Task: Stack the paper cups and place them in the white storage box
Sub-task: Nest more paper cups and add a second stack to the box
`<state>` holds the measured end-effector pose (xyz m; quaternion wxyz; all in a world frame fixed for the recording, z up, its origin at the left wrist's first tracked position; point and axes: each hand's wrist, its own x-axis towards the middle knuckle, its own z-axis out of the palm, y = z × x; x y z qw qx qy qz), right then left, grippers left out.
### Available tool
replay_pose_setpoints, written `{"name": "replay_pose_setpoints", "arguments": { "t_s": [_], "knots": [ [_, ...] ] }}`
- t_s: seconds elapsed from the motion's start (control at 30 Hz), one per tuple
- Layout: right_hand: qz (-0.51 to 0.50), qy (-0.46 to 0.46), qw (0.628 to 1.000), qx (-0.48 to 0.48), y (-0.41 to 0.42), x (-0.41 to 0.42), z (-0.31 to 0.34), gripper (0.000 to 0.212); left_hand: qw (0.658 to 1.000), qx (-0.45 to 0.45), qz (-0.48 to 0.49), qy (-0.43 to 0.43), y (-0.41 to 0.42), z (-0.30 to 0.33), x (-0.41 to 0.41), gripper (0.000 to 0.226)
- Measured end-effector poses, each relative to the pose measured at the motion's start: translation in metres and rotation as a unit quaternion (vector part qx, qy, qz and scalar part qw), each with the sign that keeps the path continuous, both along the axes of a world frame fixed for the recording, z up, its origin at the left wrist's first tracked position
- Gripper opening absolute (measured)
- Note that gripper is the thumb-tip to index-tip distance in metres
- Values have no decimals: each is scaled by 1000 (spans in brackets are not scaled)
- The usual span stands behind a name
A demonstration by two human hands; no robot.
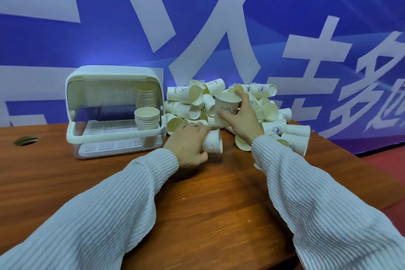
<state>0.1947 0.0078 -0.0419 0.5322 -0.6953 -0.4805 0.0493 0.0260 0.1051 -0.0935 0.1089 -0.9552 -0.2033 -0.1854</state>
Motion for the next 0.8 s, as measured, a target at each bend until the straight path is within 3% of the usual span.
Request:
{"name": "replay_pose_setpoints", "arguments": {
  "t_s": [0.2, 0.33, 0.43, 0.6, 0.73, 0.8],
  "knots": [
    [9, 10, 998, 57, 28, -35, 3, 87, 970, -138, 69, -189, 22, 25, -69, 67],
    [51, 6, 997, 54, 60, -72, 8, 79, 895, -228, 118, -364, 34, 35, -118, 60],
    [84, 13, 995, 53, 87, -103, 16, 84, 842, -259, 141, -451, 39, 42, -145, 68],
    [104, -67, 992, -10, 120, -138, 17, 83, 821, -262, 175, -476, 40, 40, -166, 101],
    [113, -174, 969, -133, 131, -147, 10, 77, 825, -271, 183, -461, 45, 38, -171, 101],
    [118, -173, 959, -193, 135, -150, 7, 75, 825, -271, 182, -462, 48, 39, -169, 100]
  ]
}}
